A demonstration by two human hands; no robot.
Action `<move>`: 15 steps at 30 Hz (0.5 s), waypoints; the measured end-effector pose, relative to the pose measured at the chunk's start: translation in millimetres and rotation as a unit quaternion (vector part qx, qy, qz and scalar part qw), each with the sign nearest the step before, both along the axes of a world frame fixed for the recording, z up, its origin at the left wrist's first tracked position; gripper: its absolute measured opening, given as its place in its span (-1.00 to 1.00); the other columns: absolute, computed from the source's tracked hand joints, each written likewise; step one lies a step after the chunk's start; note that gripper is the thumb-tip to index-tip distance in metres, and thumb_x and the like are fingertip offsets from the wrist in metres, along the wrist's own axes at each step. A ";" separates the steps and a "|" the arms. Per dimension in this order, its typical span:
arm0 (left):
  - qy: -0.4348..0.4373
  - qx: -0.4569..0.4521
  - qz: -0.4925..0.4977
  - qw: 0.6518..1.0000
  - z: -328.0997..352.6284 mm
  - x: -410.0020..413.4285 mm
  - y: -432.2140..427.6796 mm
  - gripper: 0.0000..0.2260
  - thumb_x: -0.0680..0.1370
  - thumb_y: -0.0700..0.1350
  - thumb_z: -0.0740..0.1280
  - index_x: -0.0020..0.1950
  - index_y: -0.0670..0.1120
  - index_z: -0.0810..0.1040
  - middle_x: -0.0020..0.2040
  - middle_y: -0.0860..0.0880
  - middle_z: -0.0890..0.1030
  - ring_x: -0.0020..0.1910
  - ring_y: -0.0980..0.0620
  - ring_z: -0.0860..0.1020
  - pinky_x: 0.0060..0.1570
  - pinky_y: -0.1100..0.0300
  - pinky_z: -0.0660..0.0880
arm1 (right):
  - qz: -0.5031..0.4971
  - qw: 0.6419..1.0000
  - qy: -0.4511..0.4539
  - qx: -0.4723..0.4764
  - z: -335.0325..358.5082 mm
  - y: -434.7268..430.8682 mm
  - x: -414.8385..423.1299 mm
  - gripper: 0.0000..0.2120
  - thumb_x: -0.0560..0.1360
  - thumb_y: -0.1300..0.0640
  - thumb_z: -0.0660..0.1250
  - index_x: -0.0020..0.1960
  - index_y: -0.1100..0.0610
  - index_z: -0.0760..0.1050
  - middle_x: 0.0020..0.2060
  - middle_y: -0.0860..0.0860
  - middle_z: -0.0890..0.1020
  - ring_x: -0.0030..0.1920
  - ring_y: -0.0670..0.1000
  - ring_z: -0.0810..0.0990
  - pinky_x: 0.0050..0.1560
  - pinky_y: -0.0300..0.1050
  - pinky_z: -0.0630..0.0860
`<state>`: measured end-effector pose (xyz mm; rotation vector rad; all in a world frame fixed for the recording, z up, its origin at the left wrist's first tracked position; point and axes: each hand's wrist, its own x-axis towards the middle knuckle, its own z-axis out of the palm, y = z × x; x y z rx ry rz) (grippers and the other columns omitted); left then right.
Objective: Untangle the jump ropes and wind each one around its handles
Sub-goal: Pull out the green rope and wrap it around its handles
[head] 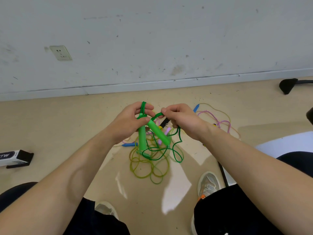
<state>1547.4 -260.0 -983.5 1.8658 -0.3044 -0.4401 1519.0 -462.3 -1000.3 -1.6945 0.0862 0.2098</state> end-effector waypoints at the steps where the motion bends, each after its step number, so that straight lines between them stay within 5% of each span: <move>1: -0.021 0.014 -0.005 1.000 -0.6 -1.3 -0.6 -0.72 0.59 -0.35 0.31 0.24 -0.07 0.53 0.05 0.00 0.67 0.14 -0.11 0.63 0.13 -0.20 0.59 | -0.003 1.000 -0.006 -0.014 1.6 1.1 -0.4 -0.74 0.60 0.06 0.34 -0.23 0.07 0.66 -0.52 -0.13 0.40 -0.48 -0.13 0.29 -0.33 -0.19 0.23; 6: -0.071 -0.008 0.056 0.996 -1.5 -7.0 -1.9 -0.68 0.58 -0.32 0.35 0.29 -0.06 0.52 0.14 0.09 0.68 0.07 0.03 0.67 -0.04 0.06 0.66 | 0.007 0.998 -0.030 -0.052 11.2 6.9 -7.8 -0.79 0.61 0.13 0.33 -0.17 0.14 0.64 -0.50 -0.19 0.52 -0.49 -0.26 0.44 -0.41 -0.45 0.30; 9: -0.088 -0.015 0.089 0.992 -2.6 -5.9 0.0 -0.69 0.58 -0.30 0.37 0.29 -0.06 0.52 0.14 0.11 0.68 0.09 0.04 0.66 -0.07 0.15 0.64 | 0.019 0.993 -0.034 -0.107 9.8 12.6 -12.0 -0.83 0.59 0.07 0.32 -0.11 0.09 0.64 -0.37 -0.04 0.56 -0.47 -0.18 0.42 -0.44 -0.34 0.29; 12: -0.103 -0.017 0.115 0.988 -6.2 -5.0 -0.7 -0.70 0.57 -0.30 0.37 0.26 -0.05 0.53 0.11 0.10 0.69 0.12 0.05 0.64 -0.03 0.09 0.64 | 0.064 0.965 -0.063 -0.247 3.5 19.4 -18.9 -0.85 0.57 -0.07 0.33 -0.04 -0.02 0.61 -0.52 -0.21 0.45 -0.50 -0.16 0.41 -0.46 -0.33 0.22; 15: -0.122 -0.015 0.127 0.984 -9.4 -8.1 -5.2 -0.70 0.57 -0.32 0.35 0.26 -0.07 0.53 0.10 0.09 0.68 0.15 0.13 0.61 0.00 0.10 0.64 | 0.088 0.941 -0.090 -0.313 1.1 24.6 -22.2 -0.83 0.56 -0.07 0.35 -0.11 -0.01 0.60 -0.51 -0.13 0.44 -0.44 -0.13 0.41 -0.44 -0.26 0.19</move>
